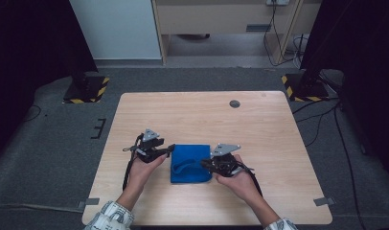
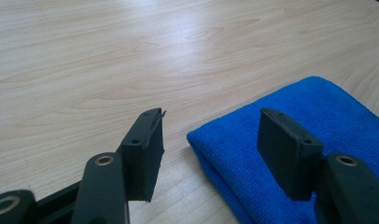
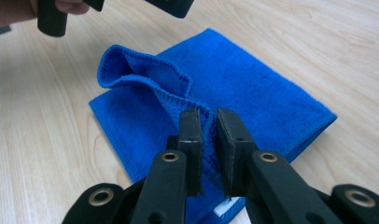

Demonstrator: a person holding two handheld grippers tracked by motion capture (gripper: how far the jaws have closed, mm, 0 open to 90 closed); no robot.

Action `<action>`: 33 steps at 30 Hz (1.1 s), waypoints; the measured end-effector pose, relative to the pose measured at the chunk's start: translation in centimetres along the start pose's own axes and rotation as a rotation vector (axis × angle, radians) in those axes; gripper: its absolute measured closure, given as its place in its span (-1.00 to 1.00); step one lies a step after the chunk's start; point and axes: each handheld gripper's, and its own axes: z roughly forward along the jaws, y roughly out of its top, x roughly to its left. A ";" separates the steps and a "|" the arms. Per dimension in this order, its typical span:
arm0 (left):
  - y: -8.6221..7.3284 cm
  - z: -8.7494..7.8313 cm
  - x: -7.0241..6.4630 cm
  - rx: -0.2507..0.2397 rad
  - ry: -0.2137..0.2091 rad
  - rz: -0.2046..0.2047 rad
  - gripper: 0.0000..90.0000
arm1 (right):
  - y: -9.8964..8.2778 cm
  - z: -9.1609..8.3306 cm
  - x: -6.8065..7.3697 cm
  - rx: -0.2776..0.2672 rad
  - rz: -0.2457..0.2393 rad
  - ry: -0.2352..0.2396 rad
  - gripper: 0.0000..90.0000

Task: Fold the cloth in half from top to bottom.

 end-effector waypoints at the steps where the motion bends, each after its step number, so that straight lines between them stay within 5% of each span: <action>1: -0.1 -0.1 0.0 0.002 0.002 0.005 -0.11 | -0.2 -0.1 0.1 0.001 0.001 0.001 0.79; 18: -1.9 -0.7 -1.4 0.013 0.013 0.041 -0.20 | -0.8 -0.8 0.4 -0.001 -0.002 0.036 0.61; 25: -2.5 -0.8 -2.1 0.029 0.014 0.075 -0.28 | -0.9 -0.2 -0.3 0.012 0.008 -0.008 0.27; 33: -2.5 -1.1 -1.7 0.001 0.031 0.060 -0.54 | -0.6 0.3 -0.8 0.009 0.016 -0.068 -0.27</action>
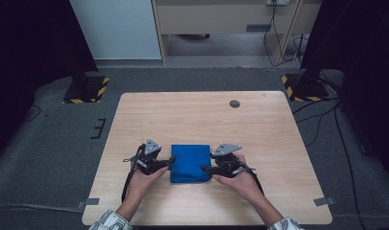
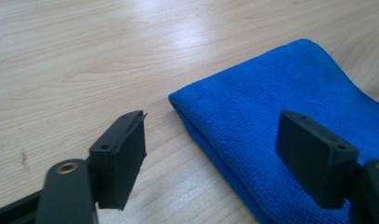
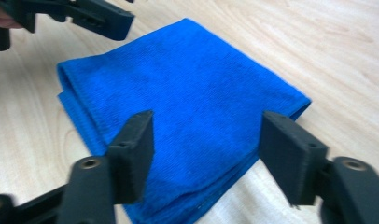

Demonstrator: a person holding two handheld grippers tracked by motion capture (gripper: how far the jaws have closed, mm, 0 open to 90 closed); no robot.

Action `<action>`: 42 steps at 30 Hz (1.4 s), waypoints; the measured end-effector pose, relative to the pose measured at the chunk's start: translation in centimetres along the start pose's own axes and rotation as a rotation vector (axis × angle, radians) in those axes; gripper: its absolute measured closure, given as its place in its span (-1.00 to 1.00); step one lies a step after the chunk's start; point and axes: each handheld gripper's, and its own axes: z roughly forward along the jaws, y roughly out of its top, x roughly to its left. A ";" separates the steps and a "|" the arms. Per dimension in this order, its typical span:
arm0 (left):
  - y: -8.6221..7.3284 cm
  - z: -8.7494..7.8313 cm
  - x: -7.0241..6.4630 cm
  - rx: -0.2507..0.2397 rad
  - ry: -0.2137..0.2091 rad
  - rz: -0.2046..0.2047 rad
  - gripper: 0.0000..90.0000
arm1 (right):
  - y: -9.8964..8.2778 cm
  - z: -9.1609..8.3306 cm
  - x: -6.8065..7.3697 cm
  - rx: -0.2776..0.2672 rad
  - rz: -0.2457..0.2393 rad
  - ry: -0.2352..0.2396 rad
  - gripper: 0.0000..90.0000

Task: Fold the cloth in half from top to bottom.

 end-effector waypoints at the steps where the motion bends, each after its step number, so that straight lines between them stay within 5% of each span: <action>1: 0.0 0.0 0.0 -0.001 -0.002 -0.002 -0.59 | 0.1 0.1 0.0 -0.007 0.003 -0.007 -0.34; 13: 0.2 0.1 0.1 -0.007 -0.001 -0.028 -0.86 | 1.0 0.9 -0.2 0.015 0.013 -0.039 -0.75; 42: 0.8 -0.7 1.4 -0.033 0.011 -0.020 -0.87 | 2.7 -0.4 -1.2 -0.038 0.026 -0.060 -0.80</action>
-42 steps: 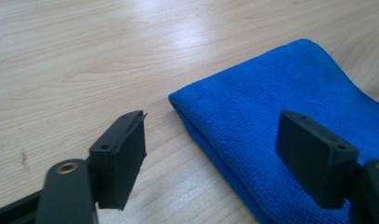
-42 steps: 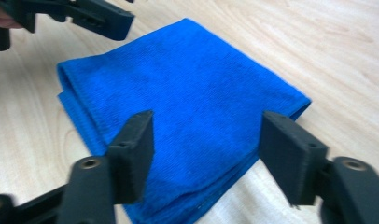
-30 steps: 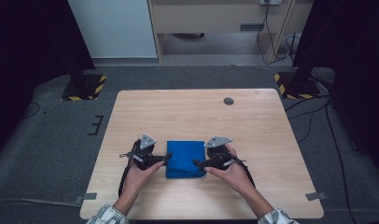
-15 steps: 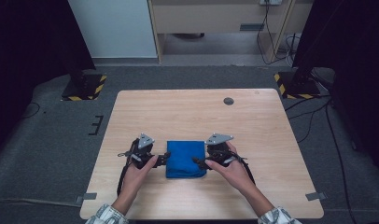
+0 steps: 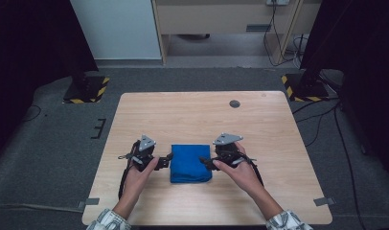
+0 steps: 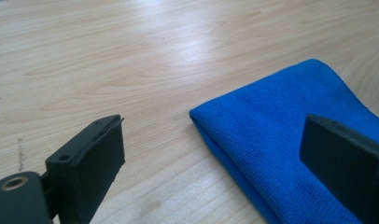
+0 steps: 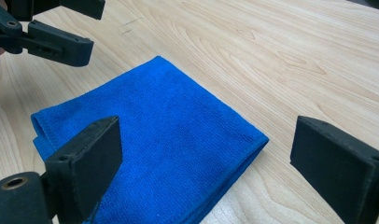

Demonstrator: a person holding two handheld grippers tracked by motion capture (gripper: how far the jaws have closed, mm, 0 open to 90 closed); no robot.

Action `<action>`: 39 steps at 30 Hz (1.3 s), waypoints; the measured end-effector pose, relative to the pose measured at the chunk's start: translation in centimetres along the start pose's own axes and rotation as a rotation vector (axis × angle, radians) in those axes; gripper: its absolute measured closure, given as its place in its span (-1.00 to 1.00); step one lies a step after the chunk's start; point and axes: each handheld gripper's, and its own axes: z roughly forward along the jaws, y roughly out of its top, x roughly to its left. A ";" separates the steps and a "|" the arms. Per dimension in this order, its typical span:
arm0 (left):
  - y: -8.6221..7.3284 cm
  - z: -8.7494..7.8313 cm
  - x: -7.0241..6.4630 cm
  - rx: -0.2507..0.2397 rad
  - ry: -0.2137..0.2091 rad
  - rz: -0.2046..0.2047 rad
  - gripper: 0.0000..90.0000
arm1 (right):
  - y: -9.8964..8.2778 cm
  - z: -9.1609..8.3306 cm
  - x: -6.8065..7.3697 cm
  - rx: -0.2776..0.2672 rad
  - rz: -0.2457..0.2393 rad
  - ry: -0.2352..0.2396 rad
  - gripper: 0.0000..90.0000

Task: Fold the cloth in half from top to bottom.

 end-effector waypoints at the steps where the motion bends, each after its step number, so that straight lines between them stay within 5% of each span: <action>1: 0.0 0.0 0.1 0.000 0.000 -0.001 -0.87 | 0.0 -0.1 0.0 -0.002 0.000 0.000 -0.80; 14: -0.3 -0.5 1.8 -0.005 0.019 -0.039 -0.86 | -0.6 -1.0 -1.2 -0.005 0.024 -0.022 -0.81; 39: -1.2 -1.1 3.7 0.030 0.049 -0.037 -0.83 | -3.9 -3.7 -4.5 -0.015 0.102 -0.082 -0.80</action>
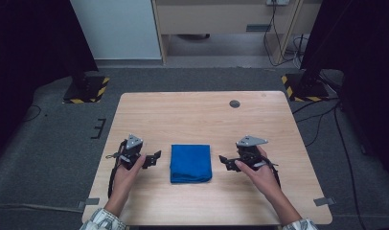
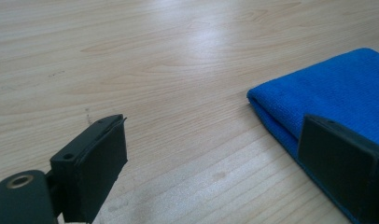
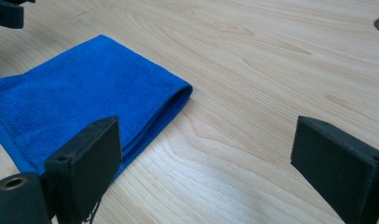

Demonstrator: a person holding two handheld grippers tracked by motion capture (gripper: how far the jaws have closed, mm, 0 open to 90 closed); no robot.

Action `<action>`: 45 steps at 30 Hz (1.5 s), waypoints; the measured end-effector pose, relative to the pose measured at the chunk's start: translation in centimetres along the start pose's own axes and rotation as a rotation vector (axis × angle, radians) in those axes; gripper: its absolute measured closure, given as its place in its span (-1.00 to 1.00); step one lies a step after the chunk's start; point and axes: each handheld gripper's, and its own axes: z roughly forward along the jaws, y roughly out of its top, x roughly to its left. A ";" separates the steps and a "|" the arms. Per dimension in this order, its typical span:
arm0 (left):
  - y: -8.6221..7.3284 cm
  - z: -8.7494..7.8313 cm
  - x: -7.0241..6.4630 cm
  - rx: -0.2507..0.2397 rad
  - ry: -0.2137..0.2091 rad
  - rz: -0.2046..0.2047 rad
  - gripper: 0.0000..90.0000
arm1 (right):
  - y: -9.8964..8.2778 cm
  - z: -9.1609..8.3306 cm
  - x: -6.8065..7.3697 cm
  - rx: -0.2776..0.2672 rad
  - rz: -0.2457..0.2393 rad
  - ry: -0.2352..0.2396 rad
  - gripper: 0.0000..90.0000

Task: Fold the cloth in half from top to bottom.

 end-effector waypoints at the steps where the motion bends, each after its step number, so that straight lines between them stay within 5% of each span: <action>1: 0.0 0.0 0.0 0.000 0.002 0.000 -0.83 | 0.0 -0.1 -0.1 -0.003 0.003 -0.005 -0.80; 9: -0.2 -0.2 0.7 0.004 0.017 -0.003 -0.83 | -0.9 -1.6 -1.6 -0.009 0.017 -0.036 -0.81; 23: -0.9 0.4 1.7 0.069 0.019 0.003 -0.82 | -3.5 -4.3 -6.3 0.016 0.099 -0.134 -0.83; 39: -1.3 2.3 3.1 0.133 0.070 -0.011 -0.82 | -4.3 -2.7 -10.8 0.082 0.183 -0.256 -0.80; 45: -1.5 3.2 3.3 0.156 0.105 0.015 -0.83 | -4.1 -1.4 -11.9 0.111 0.213 -0.285 -0.79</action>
